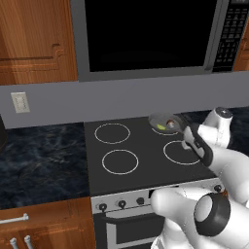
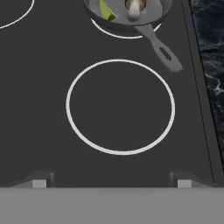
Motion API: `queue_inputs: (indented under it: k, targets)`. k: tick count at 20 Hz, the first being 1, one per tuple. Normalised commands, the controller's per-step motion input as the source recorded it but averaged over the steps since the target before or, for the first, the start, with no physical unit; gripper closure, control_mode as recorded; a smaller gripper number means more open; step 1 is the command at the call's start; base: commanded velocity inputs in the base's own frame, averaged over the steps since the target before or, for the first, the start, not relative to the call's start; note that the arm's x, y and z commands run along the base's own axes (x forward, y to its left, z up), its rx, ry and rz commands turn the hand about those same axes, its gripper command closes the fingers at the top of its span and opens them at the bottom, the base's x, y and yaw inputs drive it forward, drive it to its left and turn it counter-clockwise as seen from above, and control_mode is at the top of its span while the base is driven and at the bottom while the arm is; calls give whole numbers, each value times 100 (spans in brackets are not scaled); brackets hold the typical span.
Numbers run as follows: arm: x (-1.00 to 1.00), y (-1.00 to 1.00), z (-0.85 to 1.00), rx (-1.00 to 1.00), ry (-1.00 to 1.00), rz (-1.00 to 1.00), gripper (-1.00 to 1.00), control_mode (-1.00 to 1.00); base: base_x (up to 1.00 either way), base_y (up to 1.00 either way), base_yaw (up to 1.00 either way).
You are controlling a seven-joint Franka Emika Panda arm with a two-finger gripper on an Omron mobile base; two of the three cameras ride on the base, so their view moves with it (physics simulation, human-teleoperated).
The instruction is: Put the mushroom and lemon wedge in the pan. Then turn on the rear right burner and set the heat to medium.
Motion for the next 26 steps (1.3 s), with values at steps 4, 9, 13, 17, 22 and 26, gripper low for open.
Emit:
queue_inputs:
  k: [4, 9, 13, 17, 22, 26]
  targets:
    - [-56, -18, -4, 0, -14, 2, -100, -100, 0, 0, 0]
    - [-46, -17, -1, 0, -17, 3, -100, -100, 0, 0, 0]
    - [-39, -6, 0, 0, -20, 3, -100, -100, 0, 0, 0]
    - [-25, -2, -16, 3, -24, 6, -100, -100, 0, 0, 0]
    - [-18, 0, -2, 6, -28, 6, -100, -100, 0, 0, 0]
    - [-29, 0, 0, 8, -26, 4, -100, -100, 0, 0, 0]
